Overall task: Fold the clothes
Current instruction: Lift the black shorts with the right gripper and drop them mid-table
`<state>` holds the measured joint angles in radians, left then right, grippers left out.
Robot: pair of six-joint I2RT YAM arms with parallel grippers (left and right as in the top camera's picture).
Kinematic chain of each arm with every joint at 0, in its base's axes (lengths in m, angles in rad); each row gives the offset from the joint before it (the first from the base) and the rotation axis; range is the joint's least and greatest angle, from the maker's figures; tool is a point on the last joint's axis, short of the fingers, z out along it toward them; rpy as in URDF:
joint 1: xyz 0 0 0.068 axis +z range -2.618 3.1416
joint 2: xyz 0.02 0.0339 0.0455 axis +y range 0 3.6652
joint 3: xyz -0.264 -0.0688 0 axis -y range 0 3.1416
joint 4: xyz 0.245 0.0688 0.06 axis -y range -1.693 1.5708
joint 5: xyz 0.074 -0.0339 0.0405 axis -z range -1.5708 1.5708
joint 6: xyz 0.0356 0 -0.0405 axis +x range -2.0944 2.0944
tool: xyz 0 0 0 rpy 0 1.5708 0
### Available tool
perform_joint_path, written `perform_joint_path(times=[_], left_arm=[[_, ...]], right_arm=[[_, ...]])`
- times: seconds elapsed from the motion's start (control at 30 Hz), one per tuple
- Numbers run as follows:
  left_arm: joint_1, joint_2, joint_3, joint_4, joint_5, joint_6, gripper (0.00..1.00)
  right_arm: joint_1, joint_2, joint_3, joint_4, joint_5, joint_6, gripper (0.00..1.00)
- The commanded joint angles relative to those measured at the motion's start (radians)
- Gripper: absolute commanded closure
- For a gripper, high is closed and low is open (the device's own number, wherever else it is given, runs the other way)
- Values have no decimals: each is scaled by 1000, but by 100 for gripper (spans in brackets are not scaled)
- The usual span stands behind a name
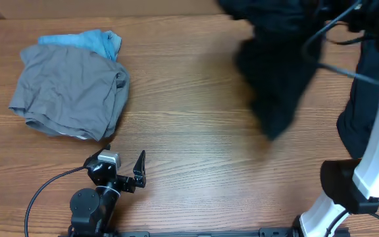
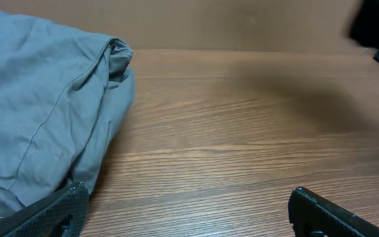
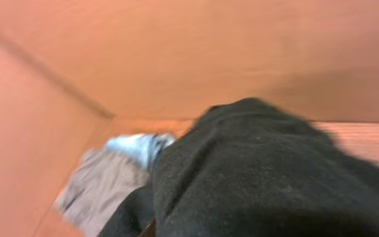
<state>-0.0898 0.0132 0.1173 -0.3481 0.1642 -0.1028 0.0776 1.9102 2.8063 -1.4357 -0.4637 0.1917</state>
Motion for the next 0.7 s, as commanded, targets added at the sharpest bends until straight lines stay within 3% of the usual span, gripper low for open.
perform_joint_path(times=[0.0,0.13,0.17,0.2,0.33,0.57,0.6,0.67], left_arm=[[7,-8,-12,2,2,-10,0],[7,-8,-12,2,1,-10,0],[7,-8,-12,2,2,-10,0],[7,-8,-12,2,2,-10,0],[7,-8,-12,2,1,-10,0],[7,-8,-12,2,2,-10,0],[7,-8,-12,2,2,-10,0],[7,-8,-12,2,2,-10,0]], right_arm=[[31,-17,28,-21,128,-9,96],[-14,-18,28,-106,675,287,96],[-50,-22,28,-141,834,433,96],[-69,-24,28,-143,874,479,96],[-93,-31,28,-34,782,468,96],[127,-7,28,8,179,76,96],[162,-1,28,-5,61,-4,88],[227,11,28,-56,-251,-253,20]])
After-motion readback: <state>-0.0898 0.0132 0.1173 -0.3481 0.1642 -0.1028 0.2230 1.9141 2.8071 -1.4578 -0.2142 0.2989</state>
